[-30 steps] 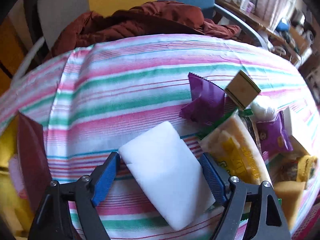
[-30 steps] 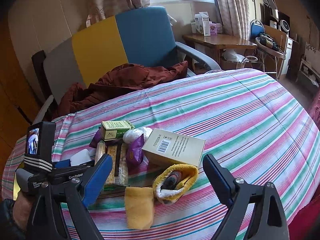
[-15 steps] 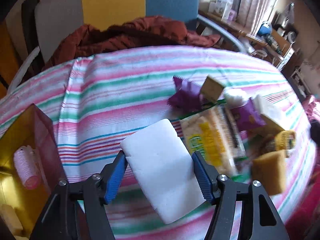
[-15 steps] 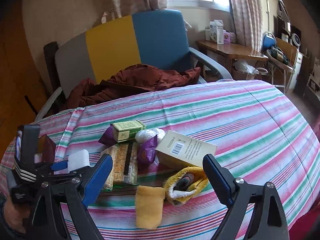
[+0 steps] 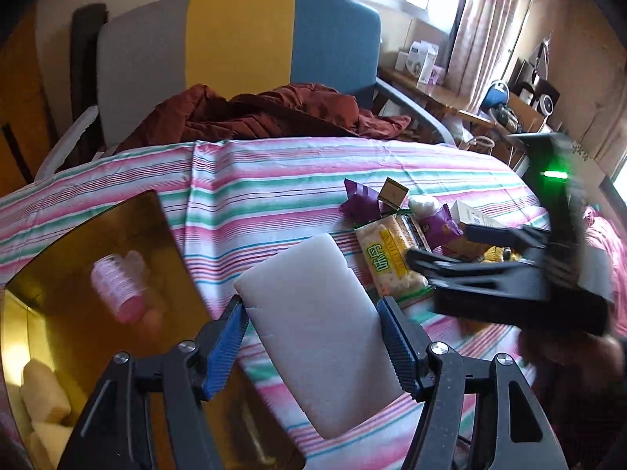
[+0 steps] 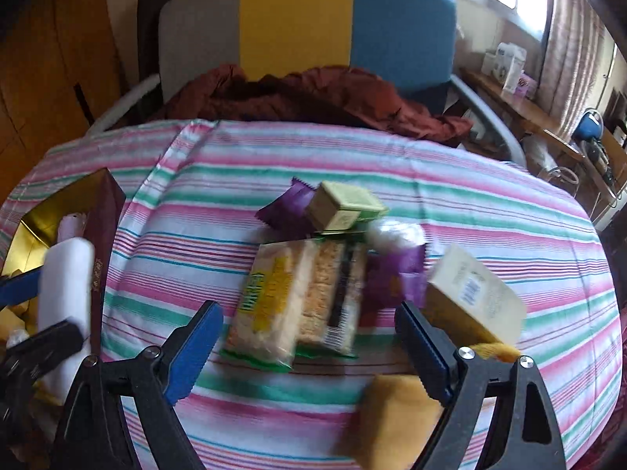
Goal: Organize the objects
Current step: 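Grasp the white block with the left tool while the right tool grasps the WEIDAN biscuit pack, then carry the white block and biscuit pack into the gold tray and open both tools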
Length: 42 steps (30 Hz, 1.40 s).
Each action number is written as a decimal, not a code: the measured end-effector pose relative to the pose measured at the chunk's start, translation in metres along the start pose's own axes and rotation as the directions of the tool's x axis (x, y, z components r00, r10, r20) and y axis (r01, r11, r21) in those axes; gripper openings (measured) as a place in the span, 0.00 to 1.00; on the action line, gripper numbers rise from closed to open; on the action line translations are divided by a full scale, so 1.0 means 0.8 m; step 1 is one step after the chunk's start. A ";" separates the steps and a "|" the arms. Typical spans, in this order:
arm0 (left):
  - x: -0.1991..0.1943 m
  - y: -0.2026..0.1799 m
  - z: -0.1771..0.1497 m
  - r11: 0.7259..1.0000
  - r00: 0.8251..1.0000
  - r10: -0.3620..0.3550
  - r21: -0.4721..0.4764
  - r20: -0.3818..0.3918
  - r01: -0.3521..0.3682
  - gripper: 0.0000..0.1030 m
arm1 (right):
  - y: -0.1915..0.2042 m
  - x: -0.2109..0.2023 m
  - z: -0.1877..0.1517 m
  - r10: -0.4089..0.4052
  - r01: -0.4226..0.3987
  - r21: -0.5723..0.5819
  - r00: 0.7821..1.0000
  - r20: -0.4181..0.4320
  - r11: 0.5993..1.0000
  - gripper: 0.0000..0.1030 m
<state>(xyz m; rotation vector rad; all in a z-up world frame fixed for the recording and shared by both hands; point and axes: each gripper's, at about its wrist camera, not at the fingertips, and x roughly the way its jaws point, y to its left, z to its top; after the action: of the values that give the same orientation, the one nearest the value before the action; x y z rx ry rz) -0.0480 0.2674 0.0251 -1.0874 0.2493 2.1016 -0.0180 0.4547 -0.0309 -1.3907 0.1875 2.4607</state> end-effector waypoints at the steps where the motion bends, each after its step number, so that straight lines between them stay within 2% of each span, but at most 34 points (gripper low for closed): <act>1: -0.006 0.004 -0.002 1.000 1.000 -0.003 -0.004 0.010 0.003 0.66 | 0.007 0.008 0.002 -0.012 0.011 -0.013 1.000 -0.008 1.000 0.88; 5: -0.026 0.020 -0.011 1.000 0.999 -0.008 -0.029 0.033 0.009 0.66 | 0.031 0.044 0.002 -0.041 0.038 -0.058 0.998 -0.053 0.998 0.85; 6: -0.030 0.026 -0.014 0.999 0.999 -0.008 -0.040 0.036 0.010 0.67 | 0.033 0.052 -0.001 -0.056 0.051 -0.062 0.996 -0.073 0.997 0.74; 7: -0.032 0.029 -0.015 0.999 0.999 -0.008 -0.047 0.038 0.010 0.67 | 0.036 0.060 -0.006 -0.091 0.085 -0.075 0.992 -0.085 0.994 0.70; 8: -0.036 0.036 -0.018 0.998 0.999 -0.008 -0.060 0.042 0.010 0.67 | 0.044 0.059 -0.011 -0.142 0.134 -0.126 0.988 -0.059 0.983 0.66; 10: -0.043 0.049 -0.023 0.997 0.999 -0.002 -0.082 0.050 0.006 0.67 | 0.051 0.052 -0.016 -0.146 0.138 -0.151 0.988 -0.045 0.979 0.47; 18: -0.085 0.115 -0.057 0.980 0.995 0.054 -0.194 0.081 -0.037 0.67 | 0.049 0.001 -0.036 -0.019 0.019 -0.068 1.000 0.008 0.998 0.47; 25: -0.124 0.178 -0.099 0.950 0.987 0.145 -0.290 0.076 -0.117 0.68 | 0.079 -0.061 -0.032 0.110 -0.105 -0.048 0.989 0.102 0.993 0.47; 31: -0.149 0.220 -0.136 0.920 0.977 0.207 -0.350 0.057 -0.174 0.68 | 0.146 -0.094 -0.022 0.244 -0.223 -0.162 0.962 0.124 0.961 0.47; 38: -0.160 0.235 -0.164 0.918 0.975 0.220 -0.345 0.038 -0.193 0.68 | 0.249 -0.096 -0.013 0.353 -0.313 -0.339 0.934 0.060 0.887 0.47; 42: -0.156 0.242 -0.174 0.916 0.977 0.212 -0.353 0.021 -0.191 0.68 | 0.297 -0.083 -0.007 0.378 -0.339 -0.411 0.926 0.014 0.846 0.47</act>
<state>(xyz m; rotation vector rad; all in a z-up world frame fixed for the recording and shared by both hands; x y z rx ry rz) -0.0502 -0.0008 0.0046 -1.2445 -0.0489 2.4232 -0.0589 0.2155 0.0141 -1.5022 -0.1001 3.0040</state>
